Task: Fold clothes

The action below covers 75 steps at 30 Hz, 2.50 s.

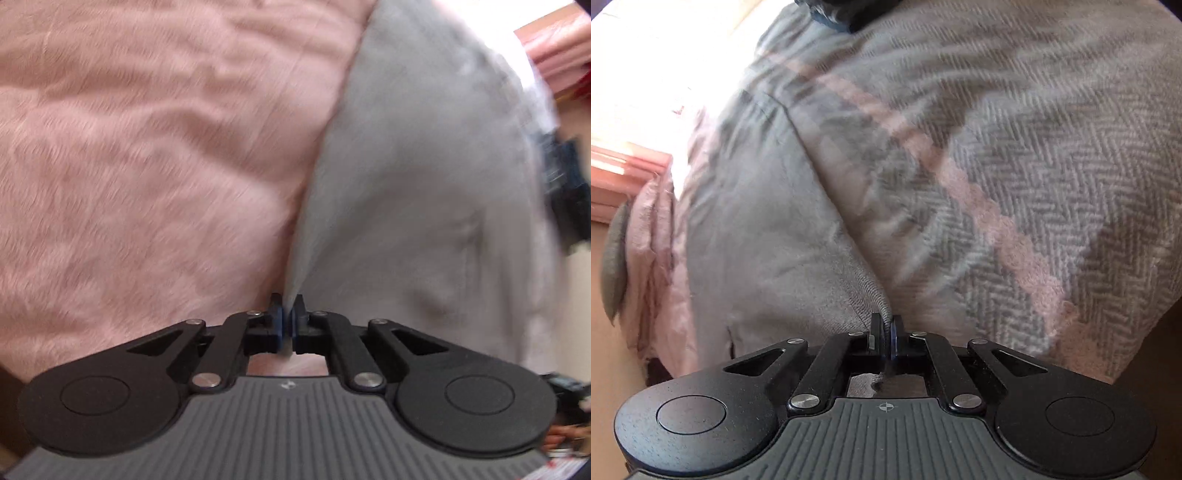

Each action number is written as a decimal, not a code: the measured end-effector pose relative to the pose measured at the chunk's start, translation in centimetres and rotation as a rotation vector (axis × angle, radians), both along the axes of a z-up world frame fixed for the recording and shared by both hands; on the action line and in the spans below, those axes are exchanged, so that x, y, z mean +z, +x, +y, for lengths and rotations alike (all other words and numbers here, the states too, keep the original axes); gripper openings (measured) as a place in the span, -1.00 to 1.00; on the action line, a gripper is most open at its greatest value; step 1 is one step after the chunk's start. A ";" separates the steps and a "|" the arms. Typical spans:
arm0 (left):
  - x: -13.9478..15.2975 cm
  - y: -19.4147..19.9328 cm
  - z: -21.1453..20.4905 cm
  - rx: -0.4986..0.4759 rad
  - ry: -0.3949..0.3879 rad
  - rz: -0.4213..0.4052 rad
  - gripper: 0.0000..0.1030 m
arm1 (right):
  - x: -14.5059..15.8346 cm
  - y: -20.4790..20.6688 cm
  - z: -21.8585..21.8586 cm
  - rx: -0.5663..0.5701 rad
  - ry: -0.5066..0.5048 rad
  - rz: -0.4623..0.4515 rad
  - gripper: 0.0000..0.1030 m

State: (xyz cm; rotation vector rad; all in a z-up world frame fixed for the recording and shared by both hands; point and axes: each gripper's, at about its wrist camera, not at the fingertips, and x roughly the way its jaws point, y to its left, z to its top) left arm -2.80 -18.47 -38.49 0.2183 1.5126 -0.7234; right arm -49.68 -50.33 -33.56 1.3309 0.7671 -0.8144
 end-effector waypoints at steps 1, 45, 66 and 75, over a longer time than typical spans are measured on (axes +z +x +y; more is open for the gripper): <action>-0.1 -0.8 -0.1 -0.029 0.015 -0.032 -0.91 | -1.3 0.6 0.1 0.043 0.029 0.090 -0.96; 18.1 -5.3 -6.7 -0.515 -0.047 -0.468 -0.08 | 10.3 13.2 13.1 0.343 -0.249 0.277 -0.15; 29.7 -21.5 -1.0 -0.318 -0.145 -0.573 0.34 | 25.0 7.9 16.2 0.601 -0.559 0.113 0.16; 30.7 -26.0 1.9 -0.283 -0.118 -0.608 0.41 | 25.4 3.8 18.9 0.697 -0.570 0.113 0.16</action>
